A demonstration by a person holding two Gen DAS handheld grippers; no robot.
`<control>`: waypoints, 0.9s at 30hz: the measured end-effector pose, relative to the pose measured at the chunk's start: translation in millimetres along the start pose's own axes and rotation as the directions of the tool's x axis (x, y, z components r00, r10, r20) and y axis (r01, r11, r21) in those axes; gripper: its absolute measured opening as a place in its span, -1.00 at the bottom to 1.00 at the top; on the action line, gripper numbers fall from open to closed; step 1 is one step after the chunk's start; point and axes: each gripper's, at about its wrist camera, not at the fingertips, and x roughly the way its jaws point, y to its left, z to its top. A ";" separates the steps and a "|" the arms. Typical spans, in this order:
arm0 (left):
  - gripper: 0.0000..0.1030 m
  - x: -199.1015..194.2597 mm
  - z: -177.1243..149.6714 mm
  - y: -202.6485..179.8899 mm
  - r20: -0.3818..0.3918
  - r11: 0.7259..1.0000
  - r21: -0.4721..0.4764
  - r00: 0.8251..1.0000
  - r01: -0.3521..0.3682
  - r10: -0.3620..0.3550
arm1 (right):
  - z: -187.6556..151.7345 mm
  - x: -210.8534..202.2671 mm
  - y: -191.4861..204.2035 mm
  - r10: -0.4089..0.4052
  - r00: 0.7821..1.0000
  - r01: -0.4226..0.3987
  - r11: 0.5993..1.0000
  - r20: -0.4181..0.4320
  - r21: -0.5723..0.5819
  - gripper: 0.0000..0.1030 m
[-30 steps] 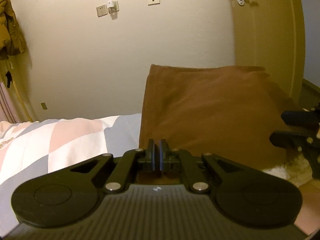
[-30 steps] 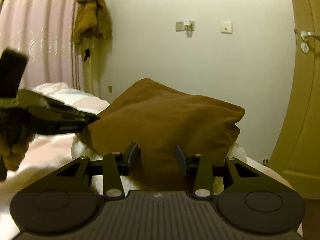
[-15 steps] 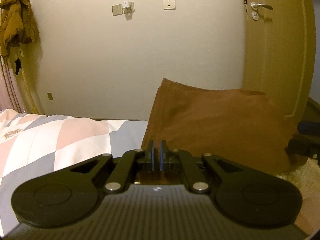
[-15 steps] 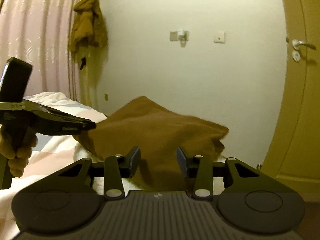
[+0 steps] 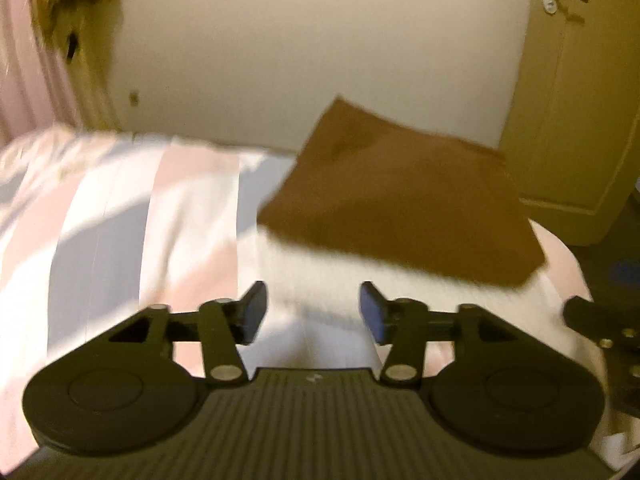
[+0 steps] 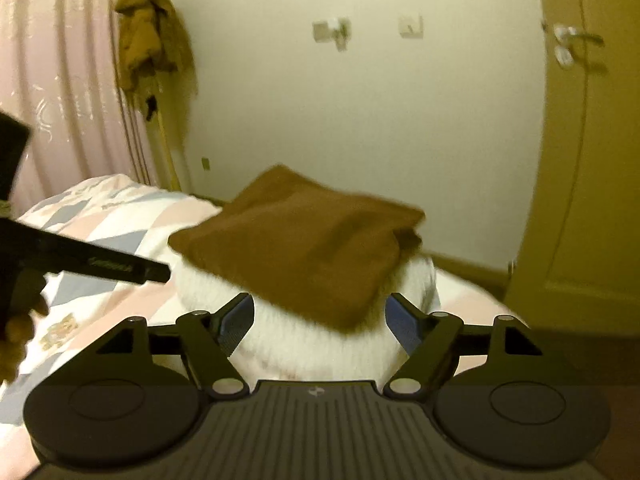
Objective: Fold clothes
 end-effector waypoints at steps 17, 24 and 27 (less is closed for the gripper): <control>0.83 -226.9 -11.7 -12.7 -0.151 0.980 -0.150 0.983 -0.129 0.106 | 62.9 -163.4 22.7 0.030 0.979 -0.024 0.999 -0.200 0.034 0.96; 0.98 -286.5 -1.9 -33.0 -0.146 0.979 -0.124 0.979 -0.161 0.142 | 87.5 -219.4 27.2 -0.019 0.985 0.022 1.000 -0.171 0.014 1.00; 0.98 -309.8 5.0 -42.6 -0.112 0.978 -0.100 0.979 -0.183 0.172 | 94.6 -241.9 30.9 -0.063 0.992 0.062 0.998 -0.108 -0.010 1.00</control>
